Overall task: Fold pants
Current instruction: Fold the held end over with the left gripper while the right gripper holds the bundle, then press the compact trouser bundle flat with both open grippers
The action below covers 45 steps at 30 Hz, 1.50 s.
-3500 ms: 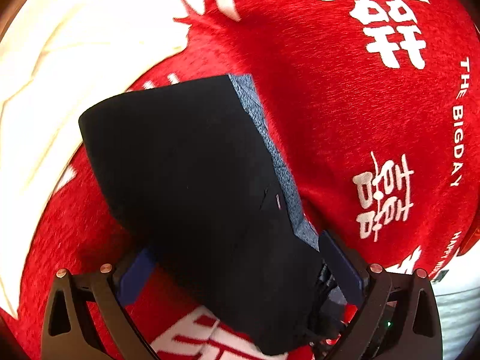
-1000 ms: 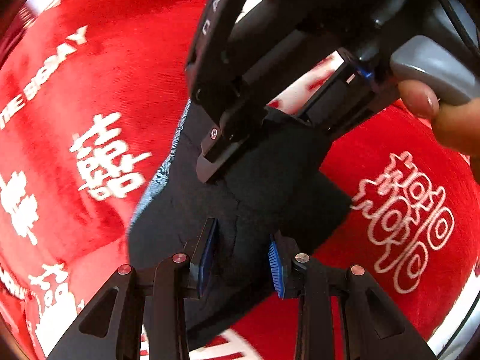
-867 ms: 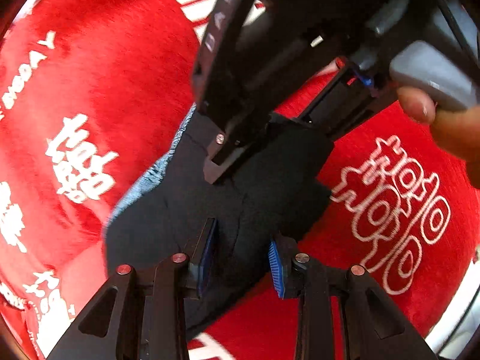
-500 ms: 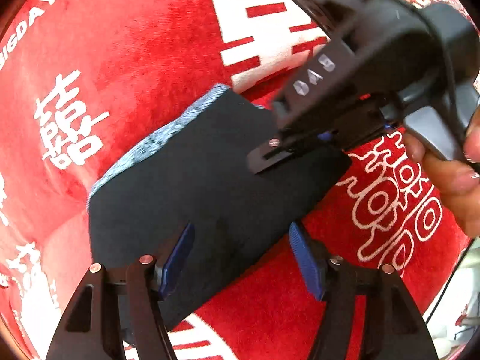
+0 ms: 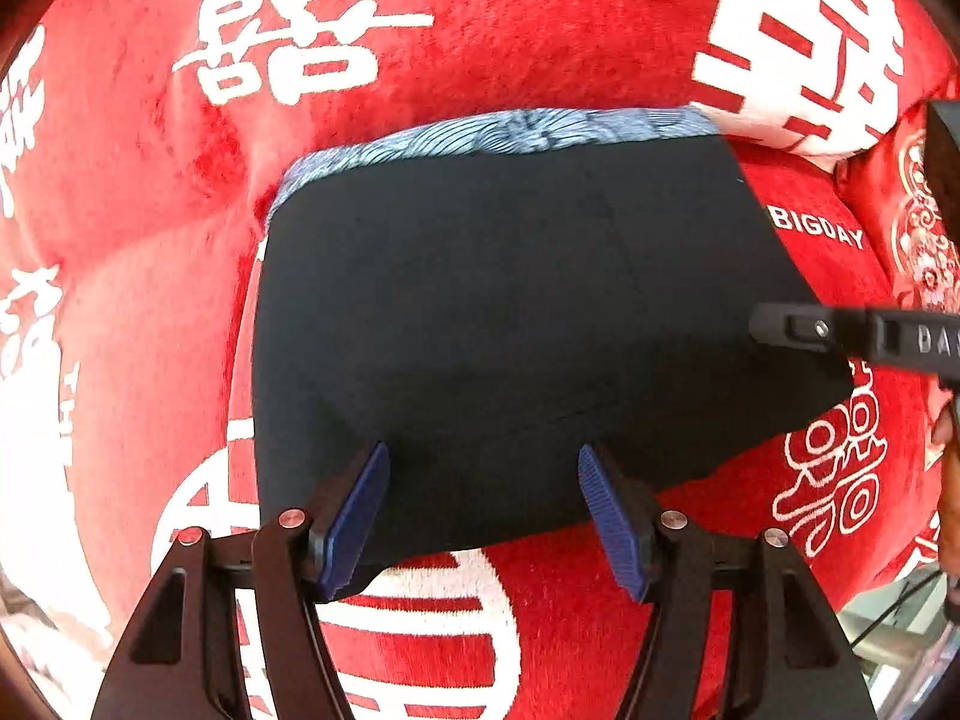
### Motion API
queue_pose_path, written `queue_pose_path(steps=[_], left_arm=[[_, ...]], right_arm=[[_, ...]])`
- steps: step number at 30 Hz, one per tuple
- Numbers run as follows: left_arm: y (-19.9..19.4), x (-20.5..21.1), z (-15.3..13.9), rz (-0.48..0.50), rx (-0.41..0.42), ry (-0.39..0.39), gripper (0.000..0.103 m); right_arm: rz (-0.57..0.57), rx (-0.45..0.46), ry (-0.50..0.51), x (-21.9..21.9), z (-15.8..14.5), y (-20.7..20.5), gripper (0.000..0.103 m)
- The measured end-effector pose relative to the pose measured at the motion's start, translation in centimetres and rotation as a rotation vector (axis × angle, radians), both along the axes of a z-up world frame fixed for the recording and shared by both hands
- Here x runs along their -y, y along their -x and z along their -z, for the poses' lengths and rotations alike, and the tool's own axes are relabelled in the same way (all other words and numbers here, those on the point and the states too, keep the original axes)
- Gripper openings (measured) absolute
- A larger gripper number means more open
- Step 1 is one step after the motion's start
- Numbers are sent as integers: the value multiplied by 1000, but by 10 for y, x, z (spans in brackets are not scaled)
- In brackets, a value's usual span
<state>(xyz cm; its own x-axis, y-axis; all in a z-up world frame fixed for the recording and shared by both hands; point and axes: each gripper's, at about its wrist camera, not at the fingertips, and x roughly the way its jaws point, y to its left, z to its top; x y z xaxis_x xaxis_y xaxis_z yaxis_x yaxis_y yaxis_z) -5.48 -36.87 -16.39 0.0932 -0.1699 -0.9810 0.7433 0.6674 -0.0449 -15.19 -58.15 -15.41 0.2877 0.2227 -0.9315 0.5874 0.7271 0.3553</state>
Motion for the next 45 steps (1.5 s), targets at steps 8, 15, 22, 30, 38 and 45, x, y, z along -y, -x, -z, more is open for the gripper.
queue_pose_path(steps=[8,15,22,30,38,45], left_arm=[[0,1,0,-12,-2,-6,89],[-1,-6,-2,-21,-2,-18,89],[-3,-13,-4,-38,-12,-36,89],[-8,-18,0,-49,-15,-78,89],[-12,-20,5,-61,-10,-129,89],[-14,-20,8,-61,-13,-163,89]], right_arm=[[-31,-106,151,-19,-14,1,62],[-32,-145,211,-26,-19,6,72],[12,-144,252,-27,-31,3,75],[12,-138,250,-26,-27,-10,79],[-7,-190,225,-31,7,-16,85],[-5,-185,207,-29,13,-14,86]])
